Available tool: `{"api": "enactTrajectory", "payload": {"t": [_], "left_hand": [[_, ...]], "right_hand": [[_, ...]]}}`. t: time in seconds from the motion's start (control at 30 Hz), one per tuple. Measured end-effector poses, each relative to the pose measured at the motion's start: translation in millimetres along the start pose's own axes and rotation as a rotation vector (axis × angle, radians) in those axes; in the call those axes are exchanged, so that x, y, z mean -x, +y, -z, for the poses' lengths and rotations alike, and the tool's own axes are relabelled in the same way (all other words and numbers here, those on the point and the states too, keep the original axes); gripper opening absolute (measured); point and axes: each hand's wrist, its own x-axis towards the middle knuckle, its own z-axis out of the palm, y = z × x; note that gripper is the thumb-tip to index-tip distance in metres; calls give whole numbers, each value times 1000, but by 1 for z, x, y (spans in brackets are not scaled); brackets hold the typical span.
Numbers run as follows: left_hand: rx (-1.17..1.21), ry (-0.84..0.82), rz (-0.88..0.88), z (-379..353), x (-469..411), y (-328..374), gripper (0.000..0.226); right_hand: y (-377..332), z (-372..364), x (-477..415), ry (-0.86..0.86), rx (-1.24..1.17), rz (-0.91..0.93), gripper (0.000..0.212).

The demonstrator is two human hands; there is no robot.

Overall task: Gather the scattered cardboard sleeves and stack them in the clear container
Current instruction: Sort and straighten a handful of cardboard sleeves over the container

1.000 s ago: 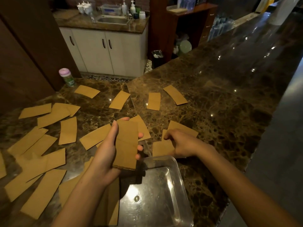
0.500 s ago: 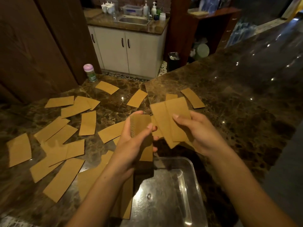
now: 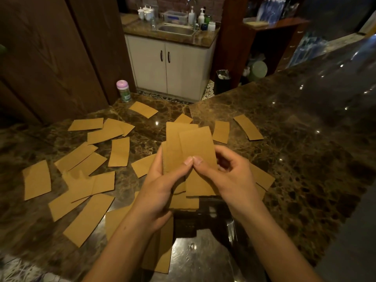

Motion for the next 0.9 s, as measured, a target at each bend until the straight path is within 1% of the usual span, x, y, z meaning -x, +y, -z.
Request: {"api": "enactTrajectory", "payload": {"t": [0.07,0.17,0.3,0.4,0.47,0.53,0.67,0.73,0.8,0.87,0.9], "left_hand": [[9,1,-5,3,2,0,46],[15,40,-15,4,3,-3,47],[14,93,-54,4,4,-5,48],[4,73,-41,4,4,-4,48],[-12,66,-31,7,4,-4,49],[-13,71,-36,9,5,-3,51],[-8,134,-50,12,5,-1,53],[6,144,-41,12,4,-1,52],[25,128,-3,10,5,0,46],[45,92,72,9,5,1,35],[58,77,108,9,6,1,34]], "right_hand": [[0,4,-1,15,-65,10,39],[-5,8,-3,14,-123,-1,31],[-6,9,-3,52,14,54,16],[-5,5,-1,114,62,76,24],[-4,3,-1,135,60,68,25],[-3,4,-2,103,69,44,23],[-4,7,-2,-50,72,26,12],[-5,8,-5,-57,71,35,14],[-8,8,-8,-3,54,97,17],[-10,10,-9,78,43,267,20],[-11,12,-9,85,45,370,22]]}}
